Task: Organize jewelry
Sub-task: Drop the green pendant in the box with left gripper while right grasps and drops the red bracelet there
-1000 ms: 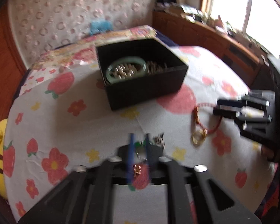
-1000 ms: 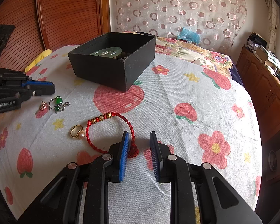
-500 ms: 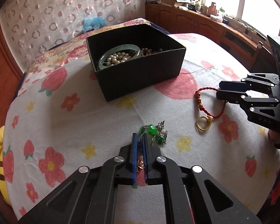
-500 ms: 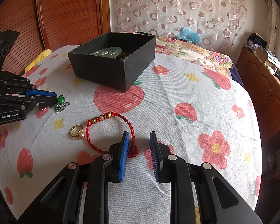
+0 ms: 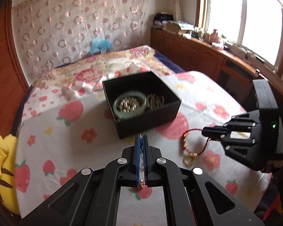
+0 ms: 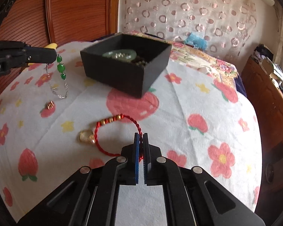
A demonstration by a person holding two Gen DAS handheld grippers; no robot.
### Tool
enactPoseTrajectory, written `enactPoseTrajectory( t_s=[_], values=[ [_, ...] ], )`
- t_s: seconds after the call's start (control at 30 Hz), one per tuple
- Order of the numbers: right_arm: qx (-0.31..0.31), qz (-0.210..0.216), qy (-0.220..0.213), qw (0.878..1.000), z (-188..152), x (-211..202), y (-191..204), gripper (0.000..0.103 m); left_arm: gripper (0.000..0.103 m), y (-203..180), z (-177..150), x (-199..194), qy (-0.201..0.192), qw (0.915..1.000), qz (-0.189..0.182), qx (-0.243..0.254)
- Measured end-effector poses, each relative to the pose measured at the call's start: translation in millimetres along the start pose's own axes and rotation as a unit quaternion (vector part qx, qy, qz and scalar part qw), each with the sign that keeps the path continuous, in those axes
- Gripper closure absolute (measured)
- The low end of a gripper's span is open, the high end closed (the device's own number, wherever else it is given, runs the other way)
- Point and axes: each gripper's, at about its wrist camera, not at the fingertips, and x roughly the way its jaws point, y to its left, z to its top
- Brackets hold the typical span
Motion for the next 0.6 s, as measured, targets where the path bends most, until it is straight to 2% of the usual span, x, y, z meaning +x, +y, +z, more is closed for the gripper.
enactPoseTrajectory(
  t_s=[0.3, 0.43, 0.6],
  values=[
    [0.005, -0.003, -0.076, 0.997, 50.7, -38.3, -8.5, 0.099, 0.101, 3.9, 21.0, -17.8, -0.043, 0.9991, 0.000, -0.006],
    [0.016, -0.002, -0.095, 0.995, 74.2, -41.5, -16.1, 0.099, 0.101, 5.0, 30.1, -17.9, -0.051, 0.9987, 0.000, -0.006],
    [0.034, 0.022, -0.107, 0.993, 98.8, -34.0, -21.0, 0.099, 0.101, 4.4, 38.2, -17.0, -0.057, 0.9984, 0.003, -0.003]
  ],
)
